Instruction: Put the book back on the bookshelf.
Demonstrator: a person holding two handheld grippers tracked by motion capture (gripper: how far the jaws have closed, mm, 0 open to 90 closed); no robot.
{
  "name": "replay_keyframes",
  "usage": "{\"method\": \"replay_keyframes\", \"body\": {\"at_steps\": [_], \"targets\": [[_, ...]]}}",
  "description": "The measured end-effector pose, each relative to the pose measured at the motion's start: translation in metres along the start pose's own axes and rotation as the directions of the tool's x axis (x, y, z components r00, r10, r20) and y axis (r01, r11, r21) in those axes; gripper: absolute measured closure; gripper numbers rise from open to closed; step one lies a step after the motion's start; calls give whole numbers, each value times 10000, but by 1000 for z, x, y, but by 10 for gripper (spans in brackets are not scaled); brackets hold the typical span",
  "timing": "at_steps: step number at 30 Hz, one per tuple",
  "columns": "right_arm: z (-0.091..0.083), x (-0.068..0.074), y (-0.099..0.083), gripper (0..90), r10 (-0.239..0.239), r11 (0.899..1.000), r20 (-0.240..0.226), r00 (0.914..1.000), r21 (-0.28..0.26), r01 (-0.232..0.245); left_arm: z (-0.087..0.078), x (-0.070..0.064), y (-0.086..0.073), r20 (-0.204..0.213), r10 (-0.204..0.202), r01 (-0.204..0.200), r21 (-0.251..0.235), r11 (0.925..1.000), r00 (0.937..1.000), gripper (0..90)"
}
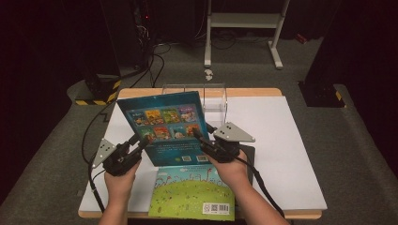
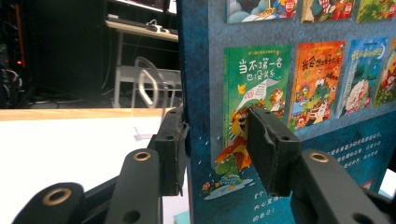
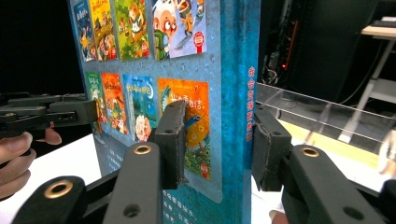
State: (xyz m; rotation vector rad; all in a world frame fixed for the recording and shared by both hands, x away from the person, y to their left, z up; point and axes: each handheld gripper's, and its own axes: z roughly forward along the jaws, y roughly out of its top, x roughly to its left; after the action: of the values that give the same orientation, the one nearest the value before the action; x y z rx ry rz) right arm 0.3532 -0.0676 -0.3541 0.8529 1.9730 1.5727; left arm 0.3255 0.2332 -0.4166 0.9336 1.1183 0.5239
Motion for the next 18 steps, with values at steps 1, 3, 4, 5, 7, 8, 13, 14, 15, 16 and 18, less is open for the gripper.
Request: {"method": "replay_keyframes", "body": {"at_steps": [1, 3, 4, 5, 7, 8, 13, 14, 15, 16, 18], "targets": [[3, 0, 0, 605, 16, 10000, -50, 10000, 2, -16, 0, 2, 1, -56, 30, -30, 22, 10000, 10000, 582], [10, 1, 0, 603, 22, 10000, -129, 9999, 64, -22, 0, 7, 3, -174, 31, -31, 16, 10000, 9998, 582], [14, 1, 1, 601, 9, 10000, -155, 9999, 79, -8, 0, 9, 4, -240, 53, -52, 22, 10000, 9997, 582], [17, 1, 2, 600, 40, 9999, -178, 9998, 153, -37, 0, 11, 5, -310, -10, 11, 31, 10000, 9995, 581], [24, 1, 3, 599, 49, 9998, -226, 9997, 188, -45, 2, 16, 7, -413, -70, 74, 91, 9999, 9991, 581], [28, 1, 4, 599, 63, 9997, -242, 9997, 226, -57, 3, 18, 8, -447, -107, 111, 96, 9999, 9989, 581], [39, 2, 9, 598, 1, 10000, -181, 9998, 64, 0, 10, 24, 19, -521, -121, 129, 156, 9998, 9986, 580], [41, 2, 10, 598, -5, 10000, -162, 9999, -13, 5, 11, 24, 21, -525, -69, 76, 131, 9999, 9986, 579], [42, 2, 11, 598, 37, 10000, -163, 9999, -57, -38, 13, 24, 23, -527, -47, 51, 69, 10000, 9986, 578], [44, 1, 11, 597, 32, 9999, -164, 9999, -121, -34, 15, 25, 25, -517, 97, -95, 59, 9999, 9986, 577], [48, -1, 12, 598, 56, 9998, -184, 9998, -182, -60, 19, 27, 28, -524, 178, -178, -6, 9998, 9985, 574]]}}
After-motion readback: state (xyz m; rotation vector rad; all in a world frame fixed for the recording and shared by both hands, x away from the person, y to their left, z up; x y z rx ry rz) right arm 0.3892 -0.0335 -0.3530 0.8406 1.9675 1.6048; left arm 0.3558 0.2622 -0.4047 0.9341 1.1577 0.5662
